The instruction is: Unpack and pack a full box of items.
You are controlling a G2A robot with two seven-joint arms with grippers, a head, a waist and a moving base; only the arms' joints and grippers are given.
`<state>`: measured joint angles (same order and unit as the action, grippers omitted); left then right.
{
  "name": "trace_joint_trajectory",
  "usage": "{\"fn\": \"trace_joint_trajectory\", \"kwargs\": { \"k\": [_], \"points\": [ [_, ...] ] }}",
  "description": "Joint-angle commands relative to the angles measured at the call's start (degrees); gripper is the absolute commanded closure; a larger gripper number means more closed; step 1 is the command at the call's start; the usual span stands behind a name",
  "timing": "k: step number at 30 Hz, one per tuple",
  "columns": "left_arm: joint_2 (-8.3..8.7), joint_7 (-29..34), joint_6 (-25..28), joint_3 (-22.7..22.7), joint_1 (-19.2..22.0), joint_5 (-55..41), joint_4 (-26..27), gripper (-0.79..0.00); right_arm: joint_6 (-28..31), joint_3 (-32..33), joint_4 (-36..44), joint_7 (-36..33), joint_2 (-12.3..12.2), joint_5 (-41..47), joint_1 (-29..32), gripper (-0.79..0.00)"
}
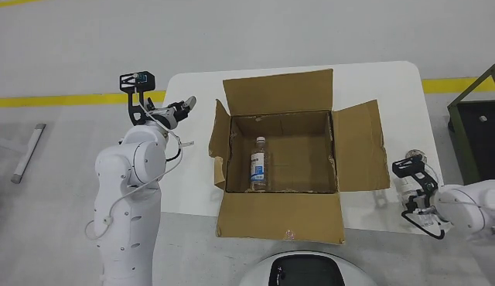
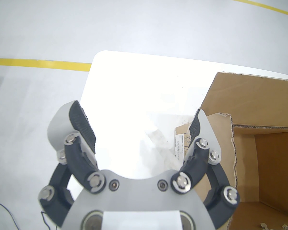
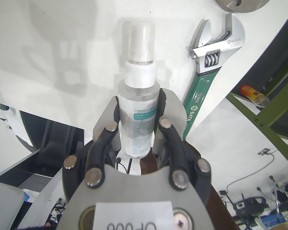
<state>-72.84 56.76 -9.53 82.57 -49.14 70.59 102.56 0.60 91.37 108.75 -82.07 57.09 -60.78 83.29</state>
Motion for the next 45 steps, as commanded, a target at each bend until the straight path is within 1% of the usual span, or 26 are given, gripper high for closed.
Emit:
{"fn": "trace_joint_trajectory", "kwargs": {
  "k": [1, 3, 6, 9, 14, 16, 18, 21, 23, 26, 28, 31, 35, 38, 43, 45],
  "points": [
    [0.00, 0.0, 0.0, 0.0, 0.0, 0.0, 0.0, -0.785, -0.7, 0.6, 0.0, 0.0, 0.0, 1.0, -0.4, 0.000],
    [0.00, 0.0, 0.0, 0.0, 0.0, 0.0, 0.0, -0.785, -1.6, 2.0, -0.1, 0.3, 0.0, 3.4, -0.7, 0.000],
    [0.00, 0.0, 0.0, 0.0, 0.0, 0.0, 0.0, -0.785, -3.2, 5.9, -0.4, 1.0, 0.0, 9.6, -1.0, 0.000],
    [0.00, 0.0, 0.0, 0.0, 0.0, 0.0, 0.0, -0.785, -5.1, 12.0, -1.1, 2.3, 0.1, 20.9, -1.3, 0.000],
    [0.00, 0.0, 0.0, 0.0, 0.0, 0.0, 0.0, -0.785, -5.6, 23.0, -2.1, 4.4, 0.3, 42.4, -1.4, 0.000],
    [0.00, 0.0, 0.0, 0.0, 0.0, 0.0, 0.0, -0.785, -5.2, 26.4, -2.8, 4.7, 0.3, 50.1, -1.1, 0.000],
    [0.00, 0.0, 0.0, 0.0, 0.0, 0.0, 0.0, -0.785, -4.4, 28.8, -3.1, 5.2, 0.5, 58.5, -1.2, 0.000],
    [0.00, 0.0, 0.0, 0.0, 0.0, 0.0, 0.0, -0.785, -3.7, 30.6, -2.4, 5.7, 0.6, 67.0, -1.0, 0.000],
    [0.00, 0.0, 0.0, 0.0, 0.0, 0.0, 0.0, -0.785, -3.2, 31.1, -1.3, 5.6, 0.5, 71.2, -0.9, 0.000],
    [0.00, 0.0, 0.0, 0.0, 0.0, 0.0, 0.0, -0.785, -3.0, 30.7, 0.4, 5.5, 0.5, 77.7, -1.3, 0.000],
    [0.00, 0.0, 0.0, 0.0, 0.0, 0.0, 0.0, -0.785, -3.2, 29.9, 2.1, 5.2, 0.4, 80.4, -1.6, 0.000],
    [0.00, 0.0, 0.0, 0.0, 0.0, 0.0, 0.0, -0.785, -4.0, 27.1, 3.9, 5.5, 0.4, 84.9, -2.6, 0.000],
    [0.00, 0.0, 0.0, 0.0, 0.0, 0.0, 0.0, -0.785, -4.6, 20.7, 6.4, 6.8, 0.1, 83.8, -4.9, 0.000],
    [0.00, 0.0, 0.0, 0.0, 0.0, 0.0, 0.0, -0.785, -5.3, 15.7, 6.8, 8.8, -0.1, 81.2, -7.0, 0.000],
    [0.00, 0.0, 0.0, 0.0, 0.0, 0.0, 0.0, -0.785, -6.9, 7.2, 5.5, 10.8, -0.3, 76.3, -10.2, 0.000],
    [0.00, 0.0, 0.0, 0.0, 0.0, 0.0, 0.0, -0.785, -7.5, 5.5, 4.9, 11.1, -0.4, 74.8, -11.0, 0.000]
  ]
}}
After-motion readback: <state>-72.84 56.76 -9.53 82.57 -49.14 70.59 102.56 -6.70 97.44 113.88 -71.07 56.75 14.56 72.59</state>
